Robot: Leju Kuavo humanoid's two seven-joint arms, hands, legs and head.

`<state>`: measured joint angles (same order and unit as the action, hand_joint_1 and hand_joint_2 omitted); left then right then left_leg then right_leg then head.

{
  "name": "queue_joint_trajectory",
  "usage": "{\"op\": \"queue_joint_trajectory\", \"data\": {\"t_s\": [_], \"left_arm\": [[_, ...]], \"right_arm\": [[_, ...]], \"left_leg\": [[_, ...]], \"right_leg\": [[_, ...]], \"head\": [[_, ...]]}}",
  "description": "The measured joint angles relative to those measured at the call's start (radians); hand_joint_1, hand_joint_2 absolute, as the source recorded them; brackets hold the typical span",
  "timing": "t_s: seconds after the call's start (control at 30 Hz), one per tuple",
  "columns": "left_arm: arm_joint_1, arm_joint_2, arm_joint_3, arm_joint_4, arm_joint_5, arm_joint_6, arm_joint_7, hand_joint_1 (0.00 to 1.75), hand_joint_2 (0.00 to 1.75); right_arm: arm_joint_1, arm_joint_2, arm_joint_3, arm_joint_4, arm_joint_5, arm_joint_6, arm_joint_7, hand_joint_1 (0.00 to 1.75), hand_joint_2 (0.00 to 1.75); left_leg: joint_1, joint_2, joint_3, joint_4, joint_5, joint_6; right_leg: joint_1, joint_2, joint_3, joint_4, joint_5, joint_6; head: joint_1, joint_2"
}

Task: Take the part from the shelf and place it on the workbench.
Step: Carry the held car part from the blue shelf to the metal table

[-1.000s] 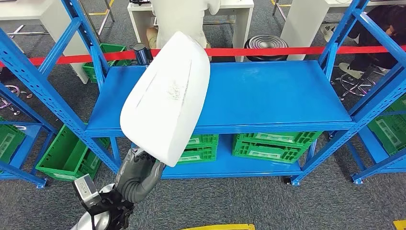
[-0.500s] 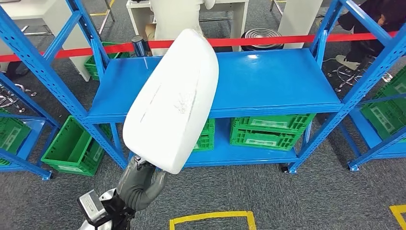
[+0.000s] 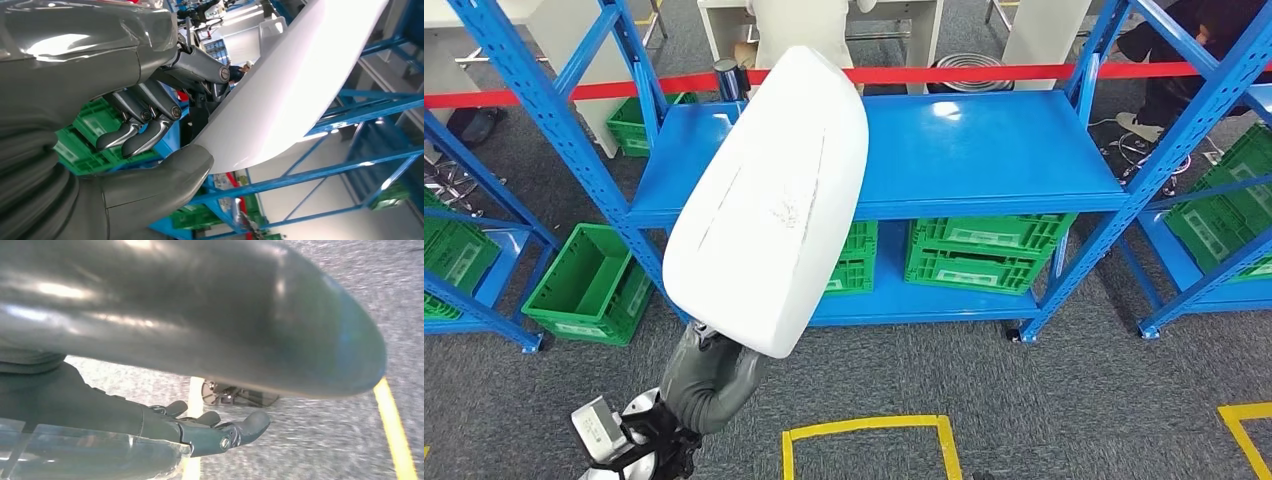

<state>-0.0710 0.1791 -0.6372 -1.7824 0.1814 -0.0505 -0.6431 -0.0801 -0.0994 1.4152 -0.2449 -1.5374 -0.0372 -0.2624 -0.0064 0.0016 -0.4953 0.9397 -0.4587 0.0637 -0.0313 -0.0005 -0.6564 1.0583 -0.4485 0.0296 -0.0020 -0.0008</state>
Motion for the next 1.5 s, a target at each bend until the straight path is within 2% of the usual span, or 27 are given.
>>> {"op": "queue_joint_trajectory", "data": {"t_s": [0.07, 0.1, 0.17, 0.23, 0.27, 0.33, 0.43, 0.5, 0.57, 0.6, 0.63, 0.67, 0.73, 0.8, 0.87, 0.93, 0.97, 1.0, 1.07, 1.1, 1.17, 1.23, 1.27, 1.3, 1.37, 1.43, 1.5], "left_arm": [[-0.002, -0.013, -0.002, 0.009, 0.005, -0.004, -0.004, 1.75, 1.75], [-0.001, -0.019, -0.002, 0.013, 0.008, -0.006, -0.006, 1.75, 1.75], [-0.001, -0.027, -0.003, 0.022, 0.017, -0.008, -0.010, 1.75, 1.75], [-0.001, -0.033, -0.003, 0.030, 0.027, -0.009, -0.018, 1.75, 1.75], [-0.002, -0.035, -0.003, 0.033, 0.029, -0.009, -0.022, 1.75, 1.75], [-0.002, -0.037, -0.004, 0.036, 0.030, -0.008, -0.028, 1.75, 1.75], [-0.001, -0.037, -0.006, 0.044, 0.031, -0.008, -0.030, 1.75, 1.75], [0.000, -0.036, -0.007, 0.048, 0.030, -0.008, -0.031, 1.75, 1.75], [-0.001, -0.036, -0.008, 0.052, 0.030, -0.007, -0.030, 1.75, 1.75], [-0.001, -0.035, -0.009, 0.055, 0.030, -0.006, -0.029, 1.75, 1.75], [-0.001, -0.035, -0.010, 0.058, 0.030, -0.005, -0.028, 1.75, 1.75], [-0.001, -0.035, -0.012, 0.061, 0.031, -0.004, -0.027, 1.75, 1.75], [-0.003, -0.034, -0.015, 0.064, 0.031, -0.002, -0.026, 1.75, 1.75], [-0.009, -0.034, -0.016, 0.064, 0.031, 0.003, -0.025, 1.75, 1.75], [-0.015, -0.034, -0.016, 0.064, 0.039, 0.017, -0.017, 1.75, 1.75], [-0.018, -0.034, -0.016, 0.064, 0.051, 0.032, -0.002, 1.75, 1.75], [-0.021, -0.034, -0.016, 0.063, 0.054, 0.038, 0.005, 1.75, 1.75], [-0.023, -0.034, -0.016, 0.062, 0.054, 0.045, 0.013, 1.75, 1.75], [-0.027, -0.035, -0.017, 0.062, 0.051, 0.053, 0.027, 1.75, 1.75], [-0.027, -0.035, -0.018, 0.062, 0.049, 0.055, 0.032, 1.75, 1.75], [-0.027, -0.034, -0.019, 0.064, 0.047, 0.056, 0.037, 1.75, 1.75], [-0.027, -0.033, -0.020, 0.066, 0.047, 0.056, 0.038, 1.75, 1.75], [-0.027, -0.032, -0.021, 0.067, 0.047, 0.056, 0.039, 1.75, 1.75], [-0.027, -0.031, -0.021, 0.067, 0.047, 0.056, 0.039, 1.75, 1.75], [-0.027, -0.029, -0.023, 0.067, 0.046, 0.056, 0.039, 1.75, 1.75], [-0.026, -0.025, -0.026, 0.067, 0.046, 0.056, 0.039, 1.75, 1.75], [-0.026, -0.022, -0.030, 0.068, 0.046, 0.054, 0.038, 1.75, 1.75]], "right_arm": [[-0.001, -0.004, 0.000, 0.011, 0.002, 0.000, 0.001, 0.00, 0.00], [-0.001, -0.007, 0.000, 0.017, 0.002, 0.000, 0.000, 0.00, 0.00], [-0.001, -0.015, -0.001, 0.028, 0.001, -0.002, -0.004, 0.00, 0.00], [-0.003, -0.023, -0.004, 0.037, 0.000, -0.004, -0.013, 0.00, 0.00], [-0.004, -0.027, -0.005, 0.041, 0.000, -0.004, -0.016, 0.00, 0.00], [-0.007, -0.031, -0.007, 0.046, 0.000, -0.004, -0.021, 0.00, 0.00], [0.000, -0.031, -0.007, 0.052, -0.001, -0.004, -0.023, 0.00, 0.00], [0.004, -0.029, -0.007, 0.054, -0.001, -0.004, -0.023, 0.00, 0.00], [0.005, -0.029, -0.008, 0.055, -0.004, -0.002, -0.023, 0.00, 0.00], [0.006, -0.029, -0.008, 0.055, -0.006, -0.001, -0.023, 0.00, 0.00], [0.008, -0.028, -0.009, 0.055, -0.008, 0.000, -0.023, 0.00, 0.00], [0.010, -0.028, -0.009, 0.055, -0.010, 0.001, -0.023, 0.00, 0.00], [0.011, -0.025, -0.009, 0.055, -0.011, 0.001, -0.023, 0.00, 0.00], [0.010, -0.020, -0.011, 0.054, -0.013, 0.003, -0.023, 0.00, 0.00], [0.007, -0.015, -0.014, 0.053, -0.013, 0.006, -0.023, 0.00, 0.00], [0.001, -0.012, -0.017, 0.051, -0.008, 0.010, -0.023, 0.00, 0.00], [-0.002, -0.012, -0.017, 0.051, -0.003, 0.013, -0.023, 0.00, 0.00], [-0.006, -0.012, -0.017, 0.050, 0.002, 0.015, -0.023, 0.00, 0.00], [-0.016, -0.015, -0.017, 0.049, 0.010, 0.018, -0.021, 0.00, 0.00], [-0.019, -0.017, -0.018, 0.048, 0.013, 0.018, -0.019, 0.00, 0.00], [-0.022, -0.020, -0.020, 0.048, 0.014, 0.019, -0.011, 0.00, 0.00], [-0.021, -0.021, -0.024, 0.048, 0.012, 0.019, -0.002, 0.00, 0.00], [-0.022, -0.021, -0.026, 0.048, 0.012, 0.019, 0.000, 0.00, 0.00], [-0.023, -0.020, -0.027, 0.048, 0.011, 0.019, 0.001, 0.00, 0.00], [-0.022, -0.017, -0.029, 0.047, 0.011, 0.020, 0.003, 0.00, 0.00], [-0.017, -0.016, -0.031, 0.047, 0.010, 0.021, 0.006, 0.00, 0.00], [-0.014, -0.014, -0.033, 0.047, 0.006, 0.022, 0.008, 0.00, 0.00]], "left_leg": [[-0.002, 0.002, -0.031, 0.000, 0.027, 0.003], [-0.003, 0.003, -0.048, 0.002, 0.039, 0.001], [-0.003, 0.005, -0.087, 0.012, 0.064, -0.003], [-0.001, 0.007, -0.128, 0.033, 0.081, -0.012], [-0.002, 0.008, -0.146, 0.047, 0.087, -0.017], [-0.003, 0.011, -0.169, 0.066, 0.099, -0.029], [0.002, 0.010, -0.181, 0.071, 0.114, -0.043], [0.008, 0.006, -0.196, 0.117, 0.052, -0.057], [0.013, 0.003, -0.223, 0.238, -0.058, -0.071], [0.015, 0.003, -0.232, 0.304, -0.093, -0.075], [0.016, 0.003, -0.231, 0.348, -0.104, -0.076], [0.016, 0.002, -0.212, 0.358, -0.093, -0.073], [0.013, 0.000, -0.120, 0.266, -0.048, -0.056], [0.005, -0.003, -0.010, 0.113, -0.051, -0.034], [-0.006, -0.003, 0.033, 0.039, -0.068, -0.022], [-0.012, 0.000, 0.029, 0.018, -0.042, -0.010], [-0.012, 0.002, 0.025, 0.003, -0.023, -0.002], [-0.009, 0.004, 0.017, -0.011, -0.003, 0.006], [-0.006, 0.005, -0.010, -0.020, 0.030, 0.012], [-0.006, 0.006, -0.028, -0.018, 0.043, 0.011], [-0.004, 0.006, -0.064, -0.010, 0.065, 0.003], [0.001, 0.006, -0.104, 0.011, 0.081, -0.009], [0.002, 0.007, -0.125, 0.026, 0.085, -0.015], [0.002, 0.007, -0.144, 0.042, 0.089, -0.021], [0.000, 0.008, -0.169, 0.064, 0.100, -0.030], [0.003, 0.008, -0.179, 0.068, 0.112, -0.037], [0.008, 0.006, -0.193, 0.099, 0.072, -0.048]], "right_leg": [[0.001, 0.000, -0.033, 0.115, -0.088, -0.012], [0.000, 0.000, -0.042, 0.174, -0.110, -0.008], [-0.002, 0.000, -0.022, 0.219, -0.092, 0.017], [-0.006, 0.000, 0.060, 0.133, -0.055, 0.038], [-0.004, 0.000, 0.113, 0.060, -0.061, 0.038], [0.002, 0.002, 0.170, -0.038, -0.093, 0.023], [0.003, 0.000, 0.161, -0.053, -0.087, -0.005], [-0.002, -0.003, 0.142, -0.054, -0.064, -0.020], [0.000, -0.004, 0.118, -0.053, -0.040, -0.026], [0.002, -0.004, 0.104, -0.052, -0.028, -0.026], [0.004, -0.004, 0.090, -0.051, -0.017, -0.025], [0.006, -0.004, 0.077, -0.050, -0.007, -0.024], [0.010, -0.003, 0.055, -0.051, 0.013, -0.023], [0.011, -0.002, 0.044, -0.052, 0.030, -0.016], [0.004, -0.002, 0.040, -0.058, 0.049, -0.001], [-0.001, -0.002, 0.037, -0.067, 0.063, 0.012], [0.000, -0.001, 0.028, -0.058, 0.052, 0.010], [0.003, -0.001, 0.014, -0.032, 0.024, 0.005], [0.005, 0.000, -0.026, 0.079, -0.063, -0.009], [0.004, 0.000, -0.042, 0.144, -0.095, -0.009], [0.000, 0.000, -0.039, 0.217, -0.103, 0.011], [-0.007, -0.001, 0.032, 0.151, -0.062, 0.041], [-0.010, -0.001, 0.084, 0.082, -0.056, 0.050], [-0.011, 0.000, 0.126, 0.018, -0.060, 0.050], [-0.006, 0.003, 0.159, -0.047, -0.083, 0.038], [-0.004, 0.002, 0.145, -0.046, -0.076, 0.020], [-0.006, -0.001, 0.128, -0.045, -0.059, -0.001]], "head": [[0.003, 0.000], [0.004, 0.000], [0.004, 0.000], [0.004, 0.000], [0.004, 0.000], [0.003, 0.000], [0.003, 0.000], [0.002, 0.000], [0.000, 0.000], [0.000, 0.000], [0.000, 0.000], [0.000, 0.000], [0.000, 0.000], [0.001, 0.000], [0.000, 0.000], [-0.002, 0.000], [-0.002, 0.000], [0.000, 0.000], [0.002, 0.000], [0.004, 0.000], [0.004, 0.000], [0.004, 0.000], [0.005, 0.000], [0.006, 0.000], [0.005, 0.000], [0.003, 0.000], [0.002, 0.000]]}}
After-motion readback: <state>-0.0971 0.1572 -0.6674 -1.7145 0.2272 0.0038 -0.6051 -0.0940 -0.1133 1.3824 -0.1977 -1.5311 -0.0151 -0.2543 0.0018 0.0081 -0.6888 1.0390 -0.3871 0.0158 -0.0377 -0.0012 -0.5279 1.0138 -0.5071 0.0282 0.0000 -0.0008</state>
